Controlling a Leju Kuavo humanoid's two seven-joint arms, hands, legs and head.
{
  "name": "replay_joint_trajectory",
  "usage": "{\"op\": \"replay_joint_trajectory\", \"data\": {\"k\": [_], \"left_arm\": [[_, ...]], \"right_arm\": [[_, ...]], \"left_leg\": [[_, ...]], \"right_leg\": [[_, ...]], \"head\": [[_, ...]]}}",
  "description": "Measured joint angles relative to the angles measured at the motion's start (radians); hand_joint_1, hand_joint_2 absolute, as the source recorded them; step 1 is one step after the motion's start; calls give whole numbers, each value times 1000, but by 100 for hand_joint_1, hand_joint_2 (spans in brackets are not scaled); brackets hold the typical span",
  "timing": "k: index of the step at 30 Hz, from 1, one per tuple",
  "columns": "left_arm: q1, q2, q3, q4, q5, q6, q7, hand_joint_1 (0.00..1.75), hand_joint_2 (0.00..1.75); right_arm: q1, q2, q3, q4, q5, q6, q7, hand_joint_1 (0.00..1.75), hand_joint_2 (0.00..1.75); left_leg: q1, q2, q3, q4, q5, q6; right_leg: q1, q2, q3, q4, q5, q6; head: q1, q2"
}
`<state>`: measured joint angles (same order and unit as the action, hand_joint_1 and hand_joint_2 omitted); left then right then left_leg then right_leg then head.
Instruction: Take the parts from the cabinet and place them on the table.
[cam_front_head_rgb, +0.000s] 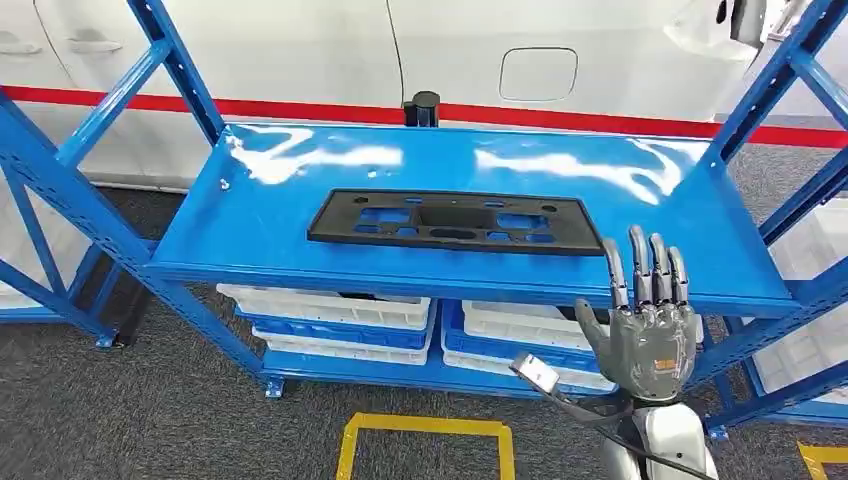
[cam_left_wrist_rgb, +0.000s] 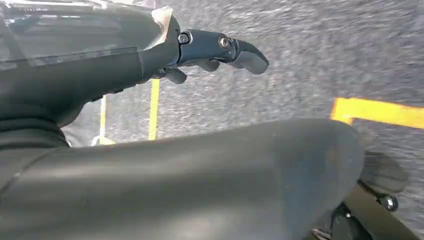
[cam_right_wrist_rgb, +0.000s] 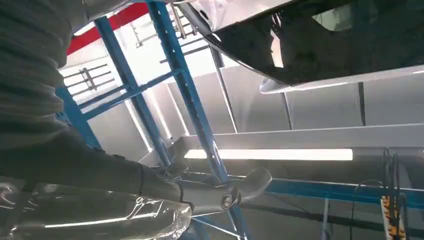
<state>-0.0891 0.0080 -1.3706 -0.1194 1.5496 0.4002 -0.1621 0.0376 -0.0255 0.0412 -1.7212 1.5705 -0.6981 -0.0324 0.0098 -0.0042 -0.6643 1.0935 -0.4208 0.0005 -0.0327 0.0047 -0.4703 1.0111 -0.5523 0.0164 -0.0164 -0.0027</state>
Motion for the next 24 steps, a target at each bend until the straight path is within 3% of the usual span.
{"op": "replay_joint_trajectory", "data": {"k": [1, 2, 5, 6, 7, 8, 10, 11, 12, 14, 15, 16, 17, 18, 19, 20, 21, 22, 24], "left_arm": [[0, 1, -1, 0, 0, 0, 0, 0, 0], [-1, 1, -2, 0, 0, 0, 0, 0, 0], [-1, 1, -5, 0, 0, 0, 0, 0, 0], [-1, 2, -7, 0, 0, 0, 0, 0, 0], [0, 2, -8, 0, 0, 0, -1, 0, 0], [-1, 2, -9, 0, 0, 2, -2, 0, 0], [-3, 2, -11, 0, 0, 10, -8, 0, 0], [-3, 1, -12, 0, 0, 18, -10, 0, 0], [-2, 0, -14, 0, 0, 27, -11, 0, 0], [-2, 0, -16, 0, 0, 40, -11, 0, 0], [-3, 0, -16, 0, 0, 42, -12, 0, 0], [-3, -2, -16, 0, 0, 42, -13, 0, 0], [-3, -3, -16, 0, 0, 42, -13, 0, 0], [-4, -2, -16, 0, 0, 42, -13, 0, 0], [-7, -3, -16, 0, 0, 42, -13, 0, 0], [-7, -4, -16, 0, 0, 44, -11, 0, 0], [-4, -4, -16, 0, 0, 47, -12, 0, 0], [-4, -5, -16, 0, 0, 49, -11, 0, 0], [-7, -6, -16, 0, 0, 50, -11, 0, 0]], "right_arm": [[0, 3, 0, 0, 0, 0, 0, 0, 175], [-2, 5, -2, 0, 0, 0, 0, 0, 175], [0, 10, -3, -1, 0, 0, -2, 0, 175], [-1, 10, -4, -1, 0, 0, -2, 0, 175], [-2, 10, -5, -1, 0, 0, -2, 0, 175], [-4, 11, -6, -1, 0, 0, -2, 0, 175], [0, 12, -16, 2, -1, 0, -4, 0, 175], [1, 12, -19, 5, -1, 0, -4, 0, 175], [1, 12, -21, 9, -1, 0, -4, 0, 175], [1, 12, -21, 16, -1, 0, -5, 0, 175], [-1, 12, -21, 26, -1, 0, -5, 0, 175], [-2, 11, -20, 41, -1, 2, -4, 0, 175], [-2, 10, -19, 53, -1, 5, -2, 0, 175], [-3, 8, -18, 60, -1, 8, 1, 0, 175], [-9, 3, -10, 74, 0, 23, 20, 0, 175], [-9, -7, 2, 82, 0, 39, 44, 0, 175], [-12, -18, 21, 91, 0, 54, 82, 0, 175], [-17, -26, 34, 98, 0, 59, 95, 0, 175], [-22, -39, 54, 110, 1, 65, 105, 0, 175]], "left_leg": [[-2, 3, 21, -41, 10, 5], [-10, 1, 37, -57, -12, 9], [-15, 2, 39, -66, -25, 31], [-13, 0, 55, -75, -28, 38], [-10, -1, 71, -80, -28, 43], [-11, -2, 78, -82, -33, 50], [-13, -5, 89, -82, -47, 56], [-15, -6, 96, -82, -55, 58], [-17, -8, 107, -82, -64, 59], [-20, -12, 133, -82, -82, 58], [-21, -14, 154, -83, -96, 56], [-21, -15, 155, -86, -107, 53], [-21, -16, 162, -88, -111, 50], [-22, -18, 178, -83, -114, 48], [-22, -17, 167, -85, -120, 41], [-22, -16, 160, -90, -121, 36], [-23, -17, 161, -85, -124, 40], [-22, -15, 170, -86, -120, 47], [-21, -13, 173, -90, -119, 46]], "right_leg": [[1, 0, 1, -4, -10, 6], [12, 1, 4, -5, -19, 16], [8, -2, 33, -20, -11, 37], [14, -3, 34, -18, -18, 40], [10, -4, 16, 21, -26, 38], [11, -4, -21, 82, -37, 34], [14, -3, -132, 229, -82, 23], [16, -3, -177, 273, -101, 21], [17, -3, -201, 276, -99, 22], [17, -3, -196, 187, -36, 40], [18, -4, -171, 85, 39, 56], [20, -4, -149, 28, 108, 55], [22, -5, -158, 41, 113, 44], [24, -6, -165, 40, 100, 38], [33, -8, -153, 25, 97, 19], [32, -7, -154, 16, 111, 10], [26, -7, -152, 15, 124, 15], [27, -4, -151, 15, 120, 18], [31, -2, -149, 16, 113, 8]], "head": [[2, 0], [0, 0], [-2, 0], [-1, 0], [3, 0], [3, 0], [5, 0], [5, 0], [6, 0], [5, 0], [6, 0], [5, 0], [3, 0], [-1, 0], [2, 0], [3, 0], [4, 0], [3, 0], [2, 0]]}}
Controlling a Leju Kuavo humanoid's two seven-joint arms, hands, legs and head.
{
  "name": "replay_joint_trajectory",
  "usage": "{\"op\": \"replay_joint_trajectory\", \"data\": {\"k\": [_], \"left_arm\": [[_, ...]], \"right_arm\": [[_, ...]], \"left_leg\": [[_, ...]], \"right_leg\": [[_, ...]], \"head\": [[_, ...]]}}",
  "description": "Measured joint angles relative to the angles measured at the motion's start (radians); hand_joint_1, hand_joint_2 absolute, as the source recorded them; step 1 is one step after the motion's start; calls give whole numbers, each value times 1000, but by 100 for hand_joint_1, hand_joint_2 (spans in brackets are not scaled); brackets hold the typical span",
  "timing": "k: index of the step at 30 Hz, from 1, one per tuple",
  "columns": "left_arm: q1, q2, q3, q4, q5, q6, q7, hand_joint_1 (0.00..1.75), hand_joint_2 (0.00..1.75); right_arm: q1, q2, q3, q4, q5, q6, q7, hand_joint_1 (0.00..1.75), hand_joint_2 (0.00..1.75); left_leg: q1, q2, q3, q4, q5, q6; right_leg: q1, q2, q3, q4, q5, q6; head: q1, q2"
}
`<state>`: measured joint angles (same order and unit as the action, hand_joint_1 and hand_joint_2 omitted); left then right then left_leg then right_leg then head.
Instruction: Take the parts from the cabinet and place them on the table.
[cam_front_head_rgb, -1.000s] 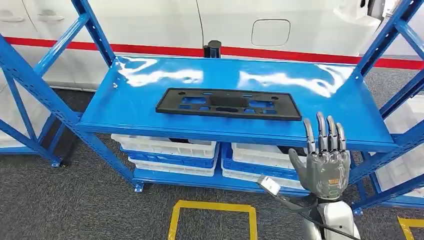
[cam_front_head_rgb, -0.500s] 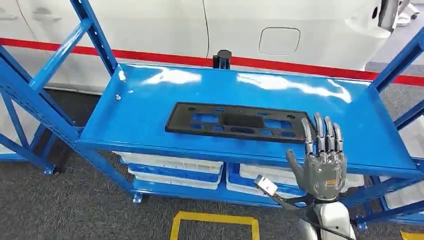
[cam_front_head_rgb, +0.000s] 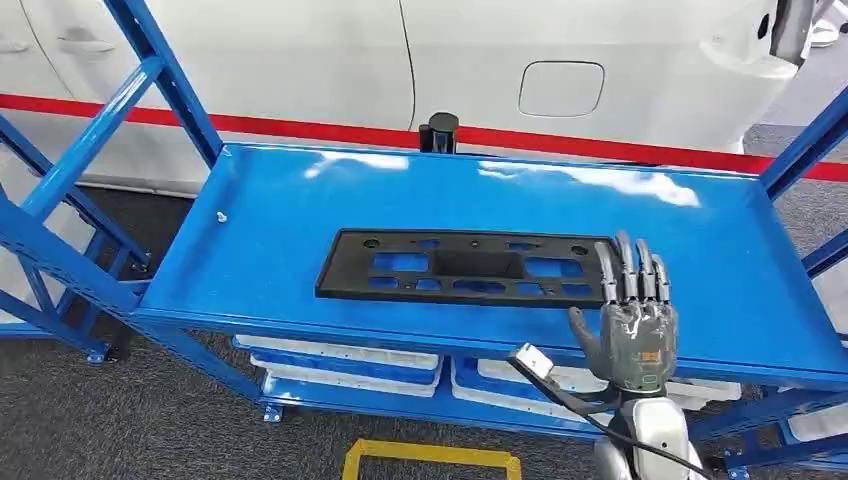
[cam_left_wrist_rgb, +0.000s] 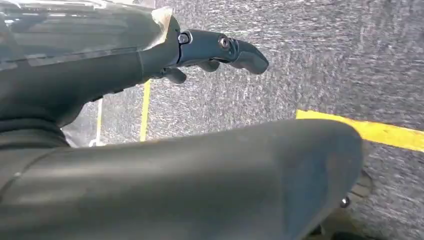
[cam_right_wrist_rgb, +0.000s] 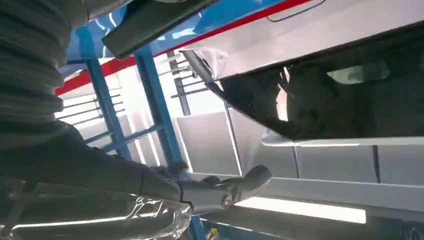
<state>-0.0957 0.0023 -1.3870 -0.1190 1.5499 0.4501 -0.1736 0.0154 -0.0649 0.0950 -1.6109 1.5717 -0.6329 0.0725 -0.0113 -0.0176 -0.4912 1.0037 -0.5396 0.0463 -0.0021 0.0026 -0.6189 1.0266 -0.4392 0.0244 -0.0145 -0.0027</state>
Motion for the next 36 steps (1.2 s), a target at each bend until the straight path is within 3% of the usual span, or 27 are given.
{"op": "replay_joint_trajectory", "data": {"k": [3, 6, 10, 19, 29, 36], "left_arm": [[-2, 0, 0, 0, 0, 3, 0, 0, 0], [-2, 0, 0, 0, 0, 7, 3, 0, 0], [-2, -2, 1, 0, 0, 18, 19, 0, 0], [-2, -16, 1, 0, 0, 48, 40, 0, 0], [-2, -18, 0, 0, -1, 51, 42, 0, 0], [-2, -13, -17, 0, -5, 24, 38, 0, 0]], "right_arm": [[-5, -13, 24, 16, 0, 16, 23, 0, 175], [-5, -32, 64, 25, 1, 35, 86, 0, 175], [-5, -66, 139, 27, 1, 61, 158, 0, 175], [-9, -89, 301, 29, 2, 70, 170, 0, 175], [-15, -97, 347, 29, 1, 75, 177, 0, 175], [-92, -161, 392, 86, 0, 70, 347, 0, 175]], "left_leg": [[-1, 1, 9, -16, -4, -1], [0, 2, 14, -25, -9, -4], [0, 3, 17, -26, -8, -5], [-1, 3, 22, -26, -6, -11], [-6, 3, 23, -26, -6, -11], [-8, 3, 23, -26, -6, -11]], "right_leg": [[0, 0, 1, -1, -5, -7], [0, 0, 3, -1, -8, -12], [1, 0, 6, -1, -8, -12], [0, -1, 12, -1, -7, -13], [-4, -1, 13, -1, -7, -13], [-6, -1, 13, -1, -7, -12]], "head": [[0, 0], [0, 0], [0, 0], [0, 0], [0, 0], [0, 0]]}}
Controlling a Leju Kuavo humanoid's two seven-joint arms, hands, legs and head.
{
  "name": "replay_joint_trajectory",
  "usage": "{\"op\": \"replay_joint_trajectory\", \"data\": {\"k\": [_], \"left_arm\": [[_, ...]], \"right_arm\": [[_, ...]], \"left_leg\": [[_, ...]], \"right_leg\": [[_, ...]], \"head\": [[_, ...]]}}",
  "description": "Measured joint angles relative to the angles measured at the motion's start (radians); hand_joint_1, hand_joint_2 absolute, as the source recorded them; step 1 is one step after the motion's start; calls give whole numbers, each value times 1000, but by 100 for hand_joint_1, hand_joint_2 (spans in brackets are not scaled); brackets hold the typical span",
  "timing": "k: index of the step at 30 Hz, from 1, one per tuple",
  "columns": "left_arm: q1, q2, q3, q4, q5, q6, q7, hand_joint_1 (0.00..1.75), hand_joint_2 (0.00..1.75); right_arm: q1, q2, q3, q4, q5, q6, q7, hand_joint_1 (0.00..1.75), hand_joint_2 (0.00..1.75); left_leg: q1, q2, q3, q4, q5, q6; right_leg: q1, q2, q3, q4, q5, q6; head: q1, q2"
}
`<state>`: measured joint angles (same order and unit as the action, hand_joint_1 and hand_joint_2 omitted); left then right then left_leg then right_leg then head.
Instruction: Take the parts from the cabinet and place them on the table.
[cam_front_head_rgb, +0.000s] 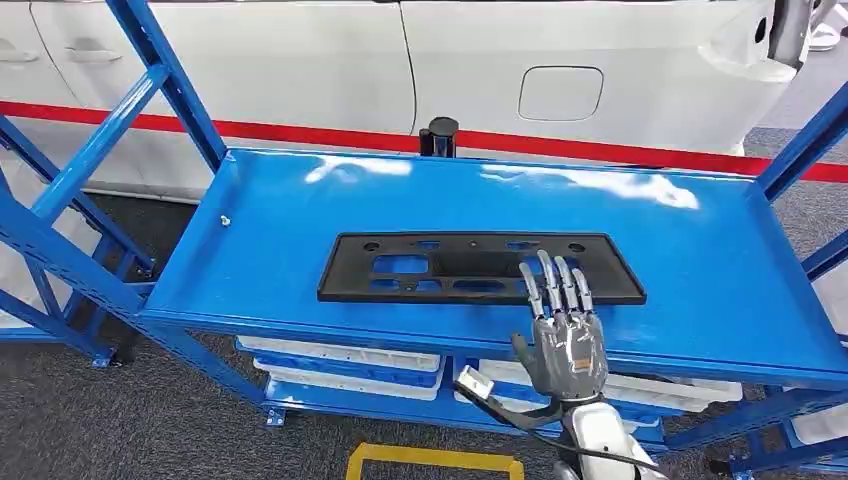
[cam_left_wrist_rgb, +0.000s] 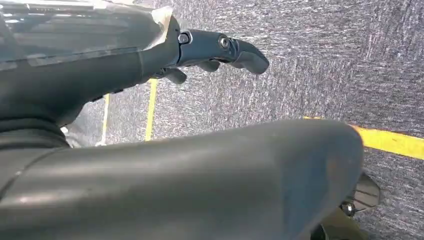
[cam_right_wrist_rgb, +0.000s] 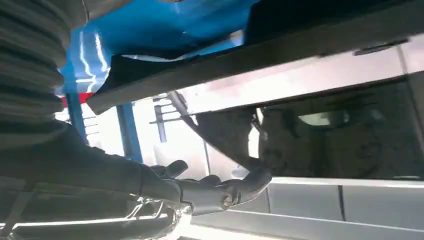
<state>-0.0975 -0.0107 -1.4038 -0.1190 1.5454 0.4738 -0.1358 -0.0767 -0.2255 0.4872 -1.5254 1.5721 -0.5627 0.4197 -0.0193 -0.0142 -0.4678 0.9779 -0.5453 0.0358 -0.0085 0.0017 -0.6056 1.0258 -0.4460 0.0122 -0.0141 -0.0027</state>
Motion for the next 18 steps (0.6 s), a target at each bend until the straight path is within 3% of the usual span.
{"op": "replay_joint_trajectory", "data": {"k": [4, 8, 14, 15, 16, 17, 18], "left_arm": [[0, 2, -7, 0, 1, 0, 0, 0, 0], [-1, 2, -8, 0, 3, 3, 0, 0, 0], [-1, 2, -9, 0, 5, 6, -11, 0, 0], [-1, 2, -9, 0, 5, 6, -13, 0, 0], [-1, 2, -9, 0, 5, 6, -15, 0, 0], [-1, 2, -9, 0, 5, 6, -16, 0, 0], [-1, 2, -9, 0, 5, 6, -17, 0, 0]], "right_arm": [[-56, -31, 19, 55, 0, -16, 58, 0, 175], [-139, -72, 105, 109, 0, 2, 205, 0, 175], [-211, -82, 124, 220, 0, -20, 207, 0, 175], [-221, -82, 111, 244, 0, -29, 189, 21, 175], [-230, -79, 92, 269, 0, -38, 172, 138, 175], [-238, -76, 77, 289, 0, -42, 162, 159, 175], [-244, -73, 63, 307, -1, -45, 155, 168, 175]], "left_leg": [[0, 0, 0, 0, 0, 0], [0, 2, 1, 0, 0, 0], [0, 3, 1, 0, 0, 0], [0, 3, 2, 0, 0, 0], [0, 2, 2, 0, 0, 0], [0, 2, 2, 0, 0, 0], [0, 2, 2, 0, 0, 0]], "right_leg": [[0, 0, 0, 0, 0, 0], [0, 0, 0, 0, 0, 0], [0, 0, 0, 0, 0, 0], [0, 0, 1, 0, 0, 0], [0, 0, 1, 0, 0, 0], [0, 0, 2, 0, 0, 0], [0, 0, 2, 0, 0, 0]], "head": [[0, 0], [0, 0], [0, 0], [0, 0], [0, 0], [0, 0], [0, 0]]}}
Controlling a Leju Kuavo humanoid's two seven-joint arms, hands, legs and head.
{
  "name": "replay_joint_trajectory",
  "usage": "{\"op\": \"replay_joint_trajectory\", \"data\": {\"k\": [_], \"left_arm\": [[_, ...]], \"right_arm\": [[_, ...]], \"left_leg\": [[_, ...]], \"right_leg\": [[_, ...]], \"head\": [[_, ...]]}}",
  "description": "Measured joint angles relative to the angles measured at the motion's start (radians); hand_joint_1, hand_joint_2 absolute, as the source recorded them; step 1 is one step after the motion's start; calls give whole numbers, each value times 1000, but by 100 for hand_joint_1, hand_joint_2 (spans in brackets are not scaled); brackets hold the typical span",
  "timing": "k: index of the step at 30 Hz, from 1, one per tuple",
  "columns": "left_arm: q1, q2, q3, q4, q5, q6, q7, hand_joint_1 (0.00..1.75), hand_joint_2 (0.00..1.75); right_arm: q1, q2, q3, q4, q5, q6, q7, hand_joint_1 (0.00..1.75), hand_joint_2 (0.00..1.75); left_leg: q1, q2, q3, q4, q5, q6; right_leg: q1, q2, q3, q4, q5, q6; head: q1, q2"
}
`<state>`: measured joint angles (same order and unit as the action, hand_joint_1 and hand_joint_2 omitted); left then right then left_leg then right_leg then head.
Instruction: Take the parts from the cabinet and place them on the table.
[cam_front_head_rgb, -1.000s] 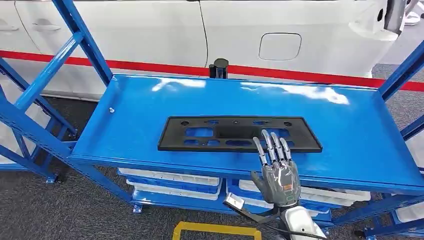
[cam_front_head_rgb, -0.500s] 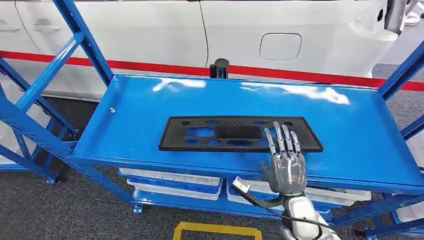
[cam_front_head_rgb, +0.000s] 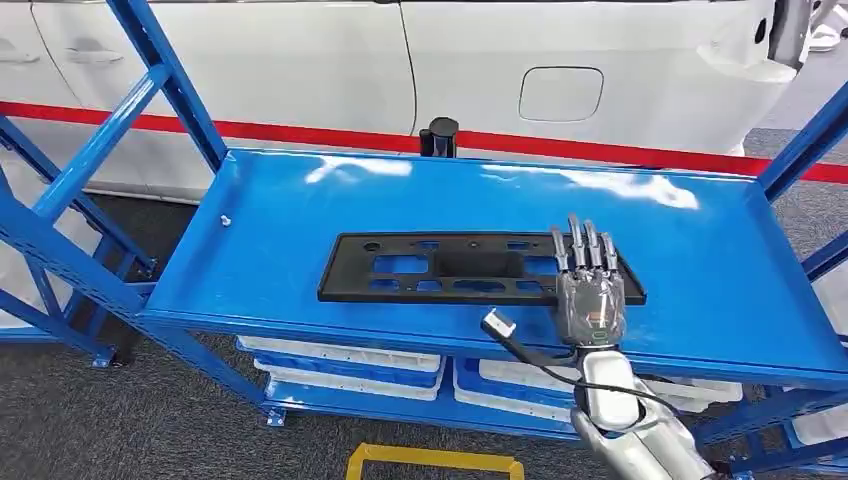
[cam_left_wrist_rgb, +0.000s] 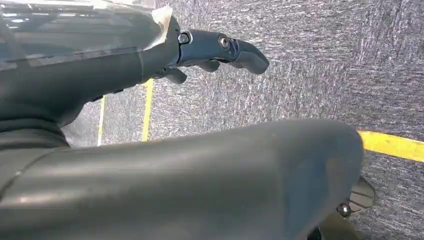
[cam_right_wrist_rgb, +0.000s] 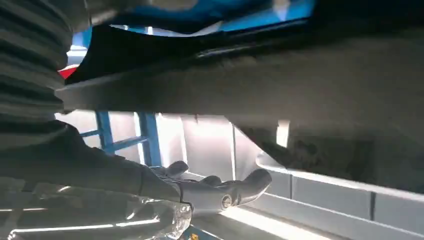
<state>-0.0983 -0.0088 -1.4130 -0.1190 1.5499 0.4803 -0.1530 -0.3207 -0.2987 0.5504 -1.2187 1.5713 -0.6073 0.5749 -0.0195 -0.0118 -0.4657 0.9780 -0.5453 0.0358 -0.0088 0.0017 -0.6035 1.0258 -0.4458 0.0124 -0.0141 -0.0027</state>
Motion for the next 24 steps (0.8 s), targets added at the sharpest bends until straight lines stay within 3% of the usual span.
{"op": "replay_joint_trajectory", "data": {"k": [11, 23, 24], "left_arm": [[0, 3, -18, 0, -3, -10, -14, 0, 0], [0, 8, -31, 0, -4, -20, -31, 0, 0], [0, 8, -32, 0, -4, -20, -31, 0, 175]], "right_arm": [[-21, 37, -108, 135, 1, -21, -49, 175, 175], [-20, 12, -101, 118, 10, -19, 17, 175, 175], [-20, 10, -101, 118, 10, -19, 18, 175, 175]], "left_leg": [[0, 0, 2, 0, 0, 0], [-1, 0, 5, 0, 0, 0], [-1, 0, 5, 0, 0, 0]], "right_leg": [[0, 0, 1, 0, 0, 0], [0, 0, 5, 0, 0, 0], [0, 0, 5, 0, 0, 0]], "head": [[0, 0], [0, 0], [0, 0]]}}
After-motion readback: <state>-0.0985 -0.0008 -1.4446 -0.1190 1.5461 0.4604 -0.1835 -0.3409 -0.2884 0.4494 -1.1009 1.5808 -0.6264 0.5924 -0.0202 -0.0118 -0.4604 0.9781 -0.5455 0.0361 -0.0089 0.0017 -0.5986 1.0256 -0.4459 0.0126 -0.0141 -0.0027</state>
